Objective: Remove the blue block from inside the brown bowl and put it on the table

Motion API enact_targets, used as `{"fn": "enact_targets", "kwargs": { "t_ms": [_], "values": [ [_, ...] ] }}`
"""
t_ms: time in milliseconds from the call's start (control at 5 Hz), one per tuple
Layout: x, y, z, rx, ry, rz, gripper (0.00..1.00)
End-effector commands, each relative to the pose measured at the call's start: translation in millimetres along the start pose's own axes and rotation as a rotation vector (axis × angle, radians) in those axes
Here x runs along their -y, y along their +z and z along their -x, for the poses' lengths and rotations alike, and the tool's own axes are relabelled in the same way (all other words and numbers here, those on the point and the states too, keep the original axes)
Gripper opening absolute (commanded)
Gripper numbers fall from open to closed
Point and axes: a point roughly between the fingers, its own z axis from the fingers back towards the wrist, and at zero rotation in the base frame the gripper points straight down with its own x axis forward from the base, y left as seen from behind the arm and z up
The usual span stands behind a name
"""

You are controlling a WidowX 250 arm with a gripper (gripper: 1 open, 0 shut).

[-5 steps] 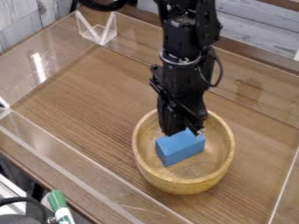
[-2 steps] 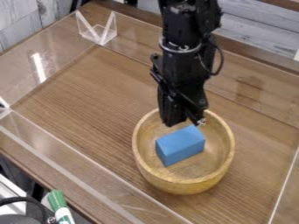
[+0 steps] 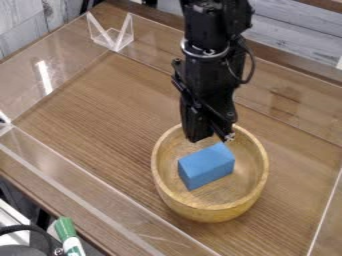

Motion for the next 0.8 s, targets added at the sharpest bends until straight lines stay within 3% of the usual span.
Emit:
{"fn": "enact_targets", "kwargs": {
  "t_ms": [0, 600],
  "values": [
    [-5.0, 15.8, -7.4, 0.073, 0.001, -0.028, 0.0],
    [-5.7, 14.7, -7.5, 0.085, -0.008, -0.031, 0.0]
  ]
}}
